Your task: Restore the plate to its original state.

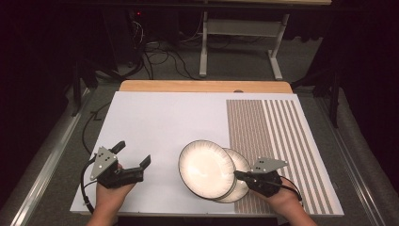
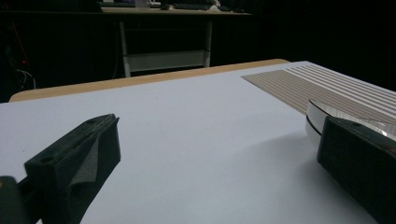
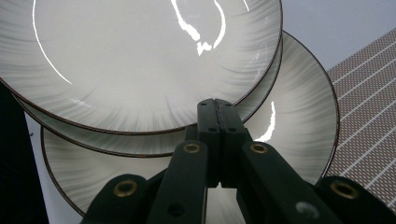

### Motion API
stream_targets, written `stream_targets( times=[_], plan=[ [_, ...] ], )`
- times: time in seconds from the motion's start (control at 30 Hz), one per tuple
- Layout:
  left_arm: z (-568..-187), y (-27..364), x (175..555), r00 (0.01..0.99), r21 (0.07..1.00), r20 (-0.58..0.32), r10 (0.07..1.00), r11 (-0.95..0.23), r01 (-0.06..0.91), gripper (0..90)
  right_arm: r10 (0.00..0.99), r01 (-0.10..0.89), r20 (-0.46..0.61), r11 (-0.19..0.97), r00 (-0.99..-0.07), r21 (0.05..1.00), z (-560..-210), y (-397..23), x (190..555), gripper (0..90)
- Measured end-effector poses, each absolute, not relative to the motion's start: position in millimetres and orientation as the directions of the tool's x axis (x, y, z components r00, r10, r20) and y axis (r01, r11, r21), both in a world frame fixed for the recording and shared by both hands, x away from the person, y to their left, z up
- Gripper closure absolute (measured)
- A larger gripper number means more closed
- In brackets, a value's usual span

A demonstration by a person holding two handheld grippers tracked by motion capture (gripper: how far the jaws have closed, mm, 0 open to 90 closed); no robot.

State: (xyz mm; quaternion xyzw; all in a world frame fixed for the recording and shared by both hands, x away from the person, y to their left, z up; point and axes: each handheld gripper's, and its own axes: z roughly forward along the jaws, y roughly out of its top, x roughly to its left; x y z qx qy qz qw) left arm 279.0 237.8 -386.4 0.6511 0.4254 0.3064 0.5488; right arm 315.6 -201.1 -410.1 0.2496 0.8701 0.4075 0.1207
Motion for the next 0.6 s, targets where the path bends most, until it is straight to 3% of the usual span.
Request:
stream_targets(
  times=[0.6],
  plan=[
    [-387.1,236.2,279.0,0.446,0.975,-0.048,0.894,-0.055,0.215,0.1,0.529,0.333,-0.006,0.543,-0.849,0.771,-410.4,-201.6,315.9,90.0]
  ],
)
